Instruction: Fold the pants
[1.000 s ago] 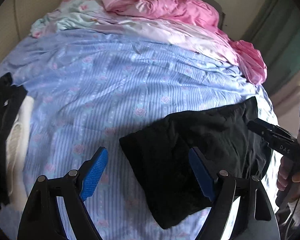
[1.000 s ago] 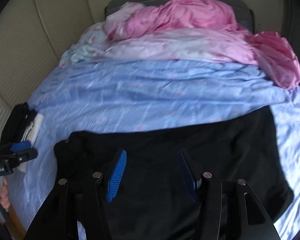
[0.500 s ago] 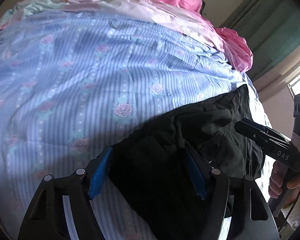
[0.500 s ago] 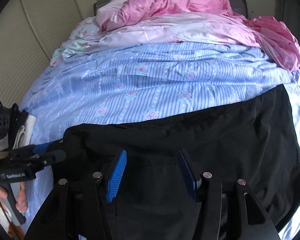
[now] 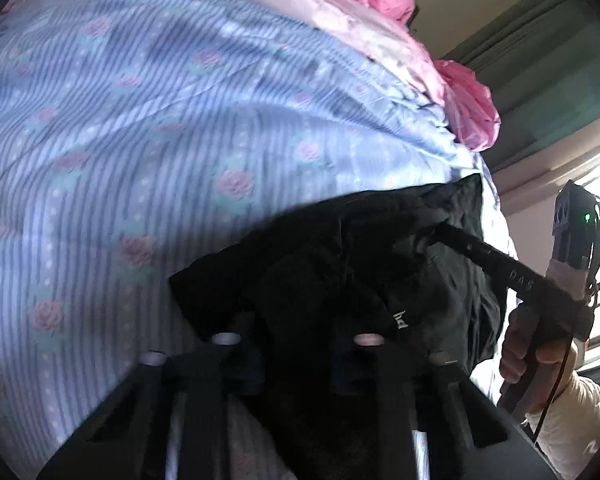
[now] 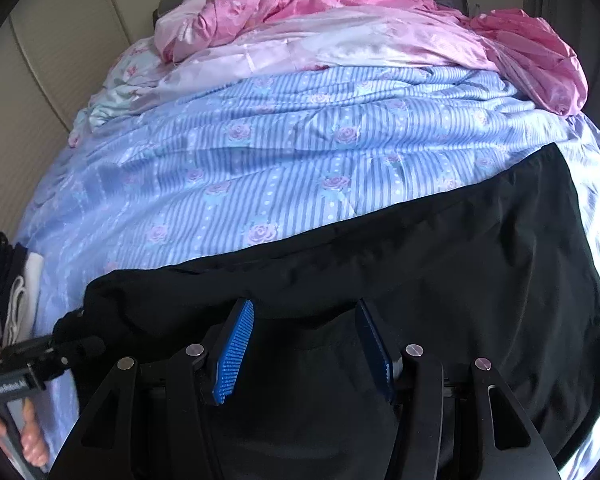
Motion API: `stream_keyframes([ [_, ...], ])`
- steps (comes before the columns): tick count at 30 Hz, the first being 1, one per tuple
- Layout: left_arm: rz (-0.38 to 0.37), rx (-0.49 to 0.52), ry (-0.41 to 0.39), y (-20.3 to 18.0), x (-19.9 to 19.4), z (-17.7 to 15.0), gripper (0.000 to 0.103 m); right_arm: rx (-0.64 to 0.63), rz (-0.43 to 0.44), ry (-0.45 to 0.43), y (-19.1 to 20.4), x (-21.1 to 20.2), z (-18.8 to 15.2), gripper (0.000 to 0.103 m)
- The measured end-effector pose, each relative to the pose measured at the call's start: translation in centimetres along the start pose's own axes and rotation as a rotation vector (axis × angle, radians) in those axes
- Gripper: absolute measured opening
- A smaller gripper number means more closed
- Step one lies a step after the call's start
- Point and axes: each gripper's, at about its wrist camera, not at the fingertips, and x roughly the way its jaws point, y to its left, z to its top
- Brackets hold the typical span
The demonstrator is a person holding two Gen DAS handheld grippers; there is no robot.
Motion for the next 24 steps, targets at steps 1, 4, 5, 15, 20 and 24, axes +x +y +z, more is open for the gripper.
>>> stream_keyframes([
  [1, -0.009, -0.021, -0.004, 0.2, -0.2, -0.1, 0.016, 0.001, 0.004, 0.007, 0.0, 0.4, 0.2, 0.054],
  [4, -0.027, -0.098, -0.057, 0.6, -2.1, -0.7, 0.014, -0.006, 0.012, 0.011, 0.3, 1.0, 0.4, 0.054],
  [5, -0.015, -0.098, -0.061, 0.6, -2.2, -0.7, 0.015, -0.013, 0.016, 0.013, 0.5, 1.3, 0.6, 0.054],
  [15, 0.049, -0.099, 0.0, 1.9, 0.1, -0.1, 0.02, -0.062, -0.034, 0.035, 0.9, 5.4, 2.8, 0.054],
  [20, 0.099, -0.004, 0.006, 0.6, 0.4, 0.4, 0.021, -0.018, -0.164, 0.038, -0.7, 5.5, 3.0, 0.054],
  [24, 0.133, 0.086, -0.008, 0.0, 0.5, 1.0, 0.021, -0.003, -0.204, 0.05, -1.9, 5.3, 2.7, 0.054],
])
